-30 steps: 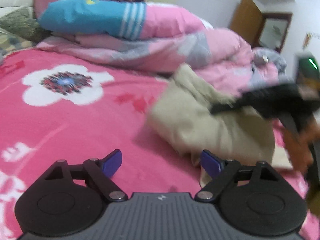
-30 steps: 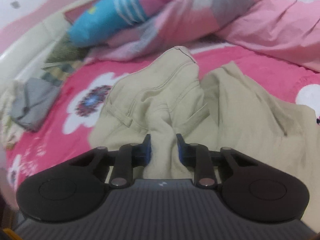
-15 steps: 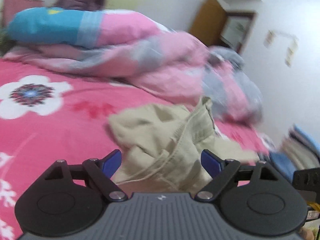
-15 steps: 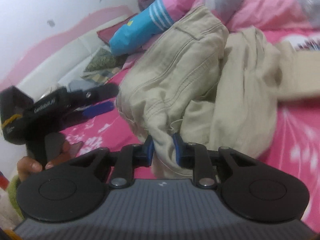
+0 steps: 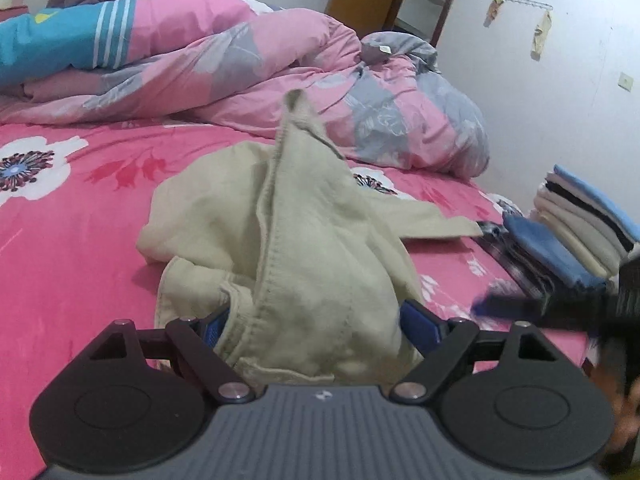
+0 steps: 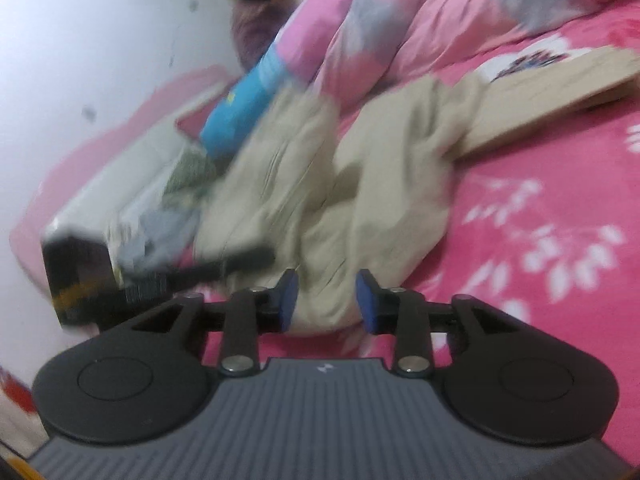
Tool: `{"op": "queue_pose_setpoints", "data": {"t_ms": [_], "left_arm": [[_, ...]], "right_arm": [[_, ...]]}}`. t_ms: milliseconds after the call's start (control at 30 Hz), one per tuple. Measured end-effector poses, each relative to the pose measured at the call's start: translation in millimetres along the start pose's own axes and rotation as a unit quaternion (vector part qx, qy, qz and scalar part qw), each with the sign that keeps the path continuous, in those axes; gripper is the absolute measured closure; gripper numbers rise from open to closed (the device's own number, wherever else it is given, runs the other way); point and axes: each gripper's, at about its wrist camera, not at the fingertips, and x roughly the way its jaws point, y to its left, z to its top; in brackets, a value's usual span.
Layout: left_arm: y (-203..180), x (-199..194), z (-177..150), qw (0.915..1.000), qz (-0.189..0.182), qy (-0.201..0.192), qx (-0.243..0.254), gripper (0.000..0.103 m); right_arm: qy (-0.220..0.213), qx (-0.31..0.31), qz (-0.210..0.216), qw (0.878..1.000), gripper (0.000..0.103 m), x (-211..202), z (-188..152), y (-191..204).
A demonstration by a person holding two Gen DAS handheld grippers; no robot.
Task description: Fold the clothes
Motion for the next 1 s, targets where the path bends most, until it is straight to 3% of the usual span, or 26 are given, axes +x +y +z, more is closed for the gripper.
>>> {"op": "queue_pose_setpoints", "data": {"t_ms": [67, 200, 333, 533, 567, 633, 667, 767, 1000], "left_arm": [[-3, -3, -4, 1.0000, -0.001, -0.001, 0.008, 0.019], [-11, -7, -10, 0.9996, -0.003, -0.005, 0.027, 0.019], [-22, -9, -18, 0.9983, 0.001, -0.010, 0.057, 0.019], [-31, -9, -27, 0.9960, 0.000, -0.014, 0.088, 0.018], [-31, -9, -29, 0.9958, 0.000, -0.013, 0.091, 0.018], [-30, -10, -32, 0.9954, -0.002, -0.009, 0.095, 0.018], [-29, -11, -33, 0.9954, -0.004, -0.008, 0.095, 0.018], [-25, -15, -38, 0.9956, -0.012, -0.007, 0.092, 0.019], [-43, -37, -53, 0.9922, -0.041, -0.012, 0.117, 0.014]], "right_arm": [[-0.017, 0.009, 0.002, 1.000, 0.051, -7, 16, -5], [-0.020, -0.039, -0.003, 0.999, 0.013, 18, 58, 18], [0.030, -0.080, -0.011, 0.996, 0.004, 81, 99, 52], [0.168, -0.111, -0.060, 0.978, 0.001, 178, 115, 73], [0.189, -0.111, -0.068, 0.973, 0.004, 190, 112, 70], [0.211, -0.100, -0.065, 0.970, 0.039, 197, 103, 62], [0.210, -0.091, -0.060, 0.972, 0.062, 192, 100, 60], [0.176, -0.090, -0.051, 0.979, 0.080, 156, 90, 60], [0.061, -0.069, -0.077, 0.993, 0.085, 25, 62, 45]]}}
